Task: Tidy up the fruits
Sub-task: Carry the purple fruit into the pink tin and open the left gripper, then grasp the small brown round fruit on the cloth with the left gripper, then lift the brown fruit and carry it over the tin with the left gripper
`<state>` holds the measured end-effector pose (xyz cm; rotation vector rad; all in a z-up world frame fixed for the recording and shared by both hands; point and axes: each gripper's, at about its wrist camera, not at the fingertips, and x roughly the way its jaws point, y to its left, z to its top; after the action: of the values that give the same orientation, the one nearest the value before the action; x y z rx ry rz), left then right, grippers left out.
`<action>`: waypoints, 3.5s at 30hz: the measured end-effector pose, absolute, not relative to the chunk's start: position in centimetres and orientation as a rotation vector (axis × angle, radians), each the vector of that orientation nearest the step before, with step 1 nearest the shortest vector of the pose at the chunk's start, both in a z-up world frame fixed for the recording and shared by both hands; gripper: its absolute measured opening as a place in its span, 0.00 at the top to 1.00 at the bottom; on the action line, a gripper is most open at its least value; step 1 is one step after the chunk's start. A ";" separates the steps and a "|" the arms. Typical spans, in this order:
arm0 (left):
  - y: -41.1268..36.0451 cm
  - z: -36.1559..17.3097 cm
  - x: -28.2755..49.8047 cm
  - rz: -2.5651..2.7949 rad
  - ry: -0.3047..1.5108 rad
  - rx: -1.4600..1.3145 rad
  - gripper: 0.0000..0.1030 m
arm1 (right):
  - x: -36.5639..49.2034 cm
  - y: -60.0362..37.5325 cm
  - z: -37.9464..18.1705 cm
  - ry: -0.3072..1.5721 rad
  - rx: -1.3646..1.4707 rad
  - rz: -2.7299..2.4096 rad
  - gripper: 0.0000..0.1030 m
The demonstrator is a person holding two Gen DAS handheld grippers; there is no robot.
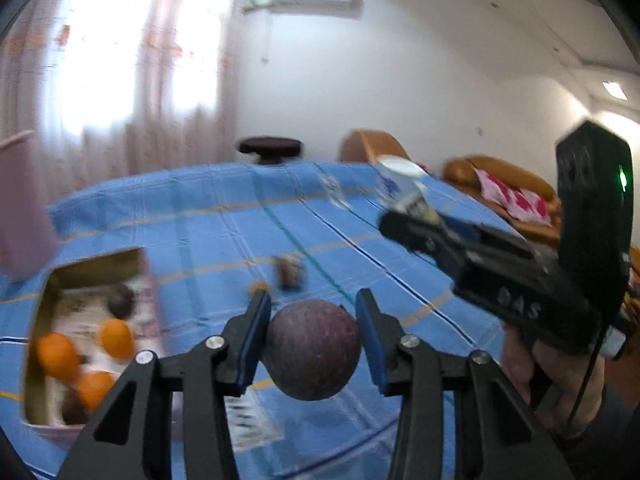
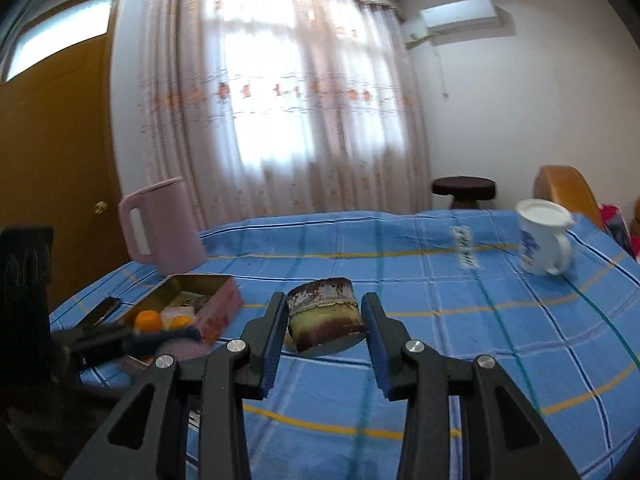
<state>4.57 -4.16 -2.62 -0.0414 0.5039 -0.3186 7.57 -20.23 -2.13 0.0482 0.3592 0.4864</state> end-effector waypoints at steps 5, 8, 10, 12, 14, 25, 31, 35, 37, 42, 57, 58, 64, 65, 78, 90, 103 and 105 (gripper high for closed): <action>0.7 -1.5 4.8 -0.163 0.444 -0.047 0.56 | 8.4 -15.8 -1.2 0.361 0.014 0.580 0.61; 3.4 -1.6 5.2 -0.085 0.436 -0.067 0.56 | 8.9 -13.2 -1.0 0.375 0.002 0.638 0.61; 4.7 -2.1 5.5 -0.049 0.442 -0.077 0.56 | 9.3 -11.4 -1.2 0.391 -0.009 0.679 0.61; 5.6 -2.6 5.7 -0.029 0.452 -0.089 0.56 | 9.8 -9.7 -1.6 0.413 -0.016 0.715 0.61; 6.6 -3.3 5.6 -0.018 0.462 -0.106 0.56 | 10.0 -8.3 -2.1 0.429 -0.034 0.737 0.61; 8.8 -5.7 6.3 0.002 0.521 -0.172 0.56 | 10.6 -4.1 -5.4 0.510 -0.121 0.817 0.61; 9.3 -5.9 6.1 0.032 0.525 -0.174 0.49 | 10.9 -3.1 -6.5 0.571 -0.161 0.856 0.50; 8.7 -4.8 5.3 0.043 0.478 -0.157 0.27 | 10.4 -3.3 -6.4 0.556 -0.173 0.867 0.41; 8.4 -4.2 5.1 0.041 0.461 -0.161 0.18 | 10.0 -4.0 -6.1 0.528 -0.191 0.847 0.41; 6.2 -3.6 5.5 0.016 0.435 -0.168 0.06 | 11.6 -8.8 -4.9 0.509 -0.173 0.704 0.41; -0.5 -4.1 10.1 0.002 0.482 -0.093 0.03 | 20.1 -14.3 -7.6 0.728 -0.005 0.435 0.41; -0.5 -4.2 10.1 0.004 0.487 -0.094 0.03 | 20.5 -14.0 -8.0 0.748 -0.001 0.451 0.41; -0.1 -4.5 10.1 -0.001 0.495 -0.112 0.03 | 21.5 -14.8 -9.2 0.815 0.020 0.437 0.63; -0.4 -4.5 10.2 -0.009 0.498 -0.114 0.03 | 21.3 -15.2 -9.0 0.804 0.021 0.438 0.63; -6.0 -7.3 15.6 -0.140 0.721 -0.042 0.32 | 18.9 -20.9 -7.6 0.691 0.069 0.343 0.63; -7.3 -9.8 18.2 -0.233 0.873 -0.081 0.72 | 18.2 -20.9 -7.2 0.657 0.065 0.383 0.62; -7.2 -6.8 13.6 -0.200 0.653 -0.031 0.73 | 15.7 -20.2 -5.8 0.525 0.018 0.414 0.62; -6.9 -6.5 13.5 -0.187 0.630 -0.038 0.73 | 15.4 -20.1 -5.6 0.510 0.015 0.418 0.62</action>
<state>13.48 -6.90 -6.51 -0.0375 0.6304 -0.1868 15.41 -20.10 -5.64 0.0151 0.5104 0.4176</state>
